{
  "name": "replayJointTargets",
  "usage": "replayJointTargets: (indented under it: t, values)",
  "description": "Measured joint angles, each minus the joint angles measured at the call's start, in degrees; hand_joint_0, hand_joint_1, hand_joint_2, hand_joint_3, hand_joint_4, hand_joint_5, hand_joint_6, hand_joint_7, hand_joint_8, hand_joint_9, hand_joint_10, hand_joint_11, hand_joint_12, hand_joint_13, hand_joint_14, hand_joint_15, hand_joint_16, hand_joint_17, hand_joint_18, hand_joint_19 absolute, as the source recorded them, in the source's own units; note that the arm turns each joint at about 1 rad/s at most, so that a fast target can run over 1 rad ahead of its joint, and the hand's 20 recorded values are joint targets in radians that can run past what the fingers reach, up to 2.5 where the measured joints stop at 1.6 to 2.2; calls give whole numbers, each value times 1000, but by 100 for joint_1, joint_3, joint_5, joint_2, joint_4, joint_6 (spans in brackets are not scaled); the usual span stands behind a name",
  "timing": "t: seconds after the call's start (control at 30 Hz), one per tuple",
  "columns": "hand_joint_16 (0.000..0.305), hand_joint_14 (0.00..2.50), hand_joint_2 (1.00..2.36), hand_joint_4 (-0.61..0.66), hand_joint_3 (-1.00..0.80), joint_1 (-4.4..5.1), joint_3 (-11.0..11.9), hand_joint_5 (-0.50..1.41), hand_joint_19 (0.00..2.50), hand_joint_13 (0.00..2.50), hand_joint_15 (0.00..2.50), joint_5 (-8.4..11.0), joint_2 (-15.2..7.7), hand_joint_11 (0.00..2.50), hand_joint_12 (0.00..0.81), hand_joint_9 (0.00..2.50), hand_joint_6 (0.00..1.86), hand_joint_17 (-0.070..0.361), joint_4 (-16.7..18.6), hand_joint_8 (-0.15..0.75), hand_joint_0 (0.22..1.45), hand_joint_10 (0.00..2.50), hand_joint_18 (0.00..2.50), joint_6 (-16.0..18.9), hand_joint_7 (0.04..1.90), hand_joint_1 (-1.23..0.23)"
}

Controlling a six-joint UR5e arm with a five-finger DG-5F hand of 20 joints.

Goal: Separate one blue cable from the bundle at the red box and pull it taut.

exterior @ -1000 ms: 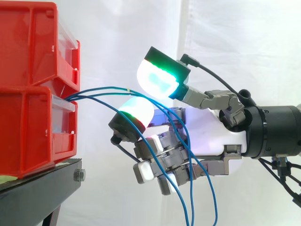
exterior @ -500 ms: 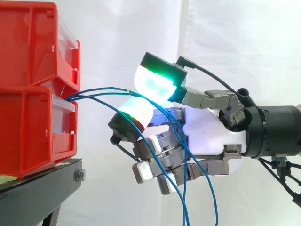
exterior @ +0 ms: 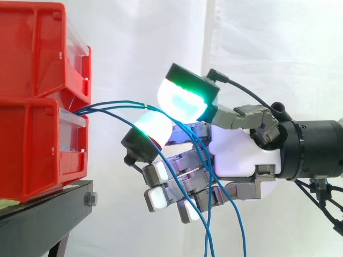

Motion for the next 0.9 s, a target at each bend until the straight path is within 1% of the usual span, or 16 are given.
replayJointTargets:
  t: [0.07, 0.17, 0.23, 0.27, 0.33, 0.4, 0.5, 0.6, 0.67, 0.73, 0.9]
  values:
    - [49, 22, 1000, 105, -500, 0, 0, -210, 747, 755, 597, 1, 0, 1026, 408, 703, 866, 111, -1, 285, 688, 23, 833, 1, 1073, -836]
    - [49, 21, 1000, 105, -500, 0, 0, -208, 755, 766, 604, 1, 0, 1025, 409, 714, 865, 110, -4, 285, 626, 22, 837, 2, 1077, -817]
    - [49, 22, 1000, 106, -500, 0, -3, -206, 761, 771, 608, 1, 0, 1024, 411, 723, 865, 111, -9, 285, 589, 22, 842, 4, 1065, -787]
    - [50, 20, 1000, 113, -500, 0, -3, -203, 761, 785, 598, 1, 0, 1033, 419, 738, 863, 113, -10, 293, 551, 20, 856, 4, 1052, -745]
    - [51, 20, 1000, 126, -500, 0, -2, -201, 759, 789, 609, 1, 0, 1036, 425, 750, 852, 115, -13, 299, 538, 20, 863, 4, 1043, -734]
    - [52, 19, 1000, 133, -500, -1, -2, -198, 762, 794, 599, 1, 0, 1038, 435, 756, 837, 117, -13, 304, 521, 21, 870, 3, 1017, -687]
    - [52, 21, 1000, 123, -500, 0, -1, -195, 762, 793, 590, 1, 0, 1038, 434, 758, 833, 117, -8, 306, 522, 21, 870, 1, 1014, -664]
    - [50, 20, 1000, 113, -500, 0, -1, -191, 773, 787, 596, 1, 0, 1044, 423, 759, 825, 113, -7, 298, 550, 21, 859, -1, 1030, -621]
    - [48, 22, 1000, 99, -499, 0, 0, -185, 775, 779, 582, 1, 0, 1036, 414, 756, 817, 108, -3, 286, 614, 23, 844, 1, 1045, -613]
    - [48, 20, 1008, 84, -398, 0, 0, -183, 774, 773, 588, 1, 0, 1026, 414, 756, 817, 108, -4, 287, 631, 22, 843, 2, 1055, -644]
    - [48, 20, 1018, 72, -196, 0, 0, -187, 779, 759, 585, 1, 0, 1040, 414, 745, 840, 108, -6, 292, 612, 22, 837, 5, 1090, -711]
